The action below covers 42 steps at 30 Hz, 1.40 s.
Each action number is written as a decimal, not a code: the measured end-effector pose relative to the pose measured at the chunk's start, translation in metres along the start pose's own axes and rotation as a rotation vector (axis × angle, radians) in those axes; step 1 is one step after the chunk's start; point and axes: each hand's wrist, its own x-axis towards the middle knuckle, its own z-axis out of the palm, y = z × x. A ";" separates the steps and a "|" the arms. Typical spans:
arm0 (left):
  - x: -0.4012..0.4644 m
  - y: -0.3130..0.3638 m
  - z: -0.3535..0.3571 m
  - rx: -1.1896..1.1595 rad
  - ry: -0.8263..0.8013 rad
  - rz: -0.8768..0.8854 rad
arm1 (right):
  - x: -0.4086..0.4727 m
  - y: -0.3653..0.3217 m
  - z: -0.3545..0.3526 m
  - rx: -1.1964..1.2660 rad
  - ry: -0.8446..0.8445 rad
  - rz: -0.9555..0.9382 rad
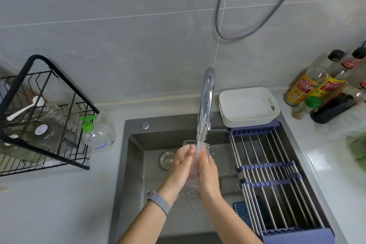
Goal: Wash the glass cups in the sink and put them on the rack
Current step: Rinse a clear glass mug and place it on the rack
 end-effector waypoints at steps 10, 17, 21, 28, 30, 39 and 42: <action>-0.005 -0.006 0.014 0.131 0.129 0.090 | 0.019 0.011 -0.012 0.141 -0.017 0.095; 0.003 -0.004 -0.017 0.370 0.114 0.221 | 0.019 0.001 -0.031 0.355 -0.188 0.252; 0.006 -0.002 -0.032 0.520 0.310 0.139 | 0.017 0.006 -0.029 0.388 -0.220 0.308; 0.008 -0.025 -0.029 0.025 -0.070 -0.171 | 0.010 0.002 -0.023 0.276 -0.100 0.229; 0.007 -0.026 -0.023 -0.040 0.013 -0.144 | 0.006 0.000 -0.020 0.127 -0.087 0.125; 0.002 -0.020 -0.018 -0.111 0.079 -0.087 | 0.010 0.026 -0.024 -0.216 0.011 -0.129; -0.006 -0.017 -0.027 -0.171 0.047 -0.071 | 0.031 0.028 -0.041 -0.269 0.006 -0.065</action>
